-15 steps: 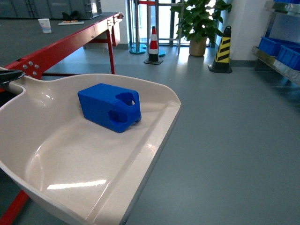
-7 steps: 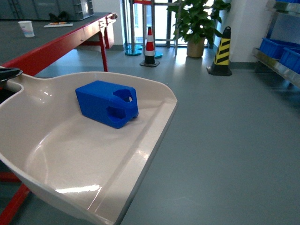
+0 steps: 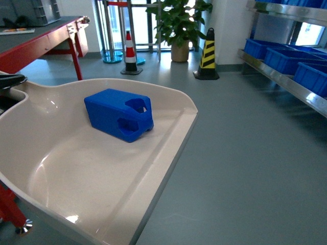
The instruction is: Place part in tray to right shelf
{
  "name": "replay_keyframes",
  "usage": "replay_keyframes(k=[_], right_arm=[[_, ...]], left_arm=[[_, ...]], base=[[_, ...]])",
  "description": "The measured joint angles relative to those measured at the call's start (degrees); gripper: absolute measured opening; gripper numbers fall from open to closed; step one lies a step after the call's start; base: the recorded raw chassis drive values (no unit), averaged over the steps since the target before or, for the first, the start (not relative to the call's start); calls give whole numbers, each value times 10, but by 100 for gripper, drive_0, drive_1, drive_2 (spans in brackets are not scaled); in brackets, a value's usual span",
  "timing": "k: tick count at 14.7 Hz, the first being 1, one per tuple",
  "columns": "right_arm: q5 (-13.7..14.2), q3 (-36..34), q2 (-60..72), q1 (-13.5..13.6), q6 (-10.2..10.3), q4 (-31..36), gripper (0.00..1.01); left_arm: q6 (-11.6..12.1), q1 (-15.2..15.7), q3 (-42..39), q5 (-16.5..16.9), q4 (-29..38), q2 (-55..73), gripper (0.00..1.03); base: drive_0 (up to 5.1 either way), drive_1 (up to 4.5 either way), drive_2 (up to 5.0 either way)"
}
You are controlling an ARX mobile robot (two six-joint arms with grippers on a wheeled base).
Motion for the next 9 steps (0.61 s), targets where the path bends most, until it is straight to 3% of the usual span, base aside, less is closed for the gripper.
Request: replay_keyframes(k=[9], right_arm=[[0, 0, 0, 0, 0, 0, 98]], left_arm=[[0, 0, 0, 2, 0, 0, 18]], base=[[-158, -158, -158]])
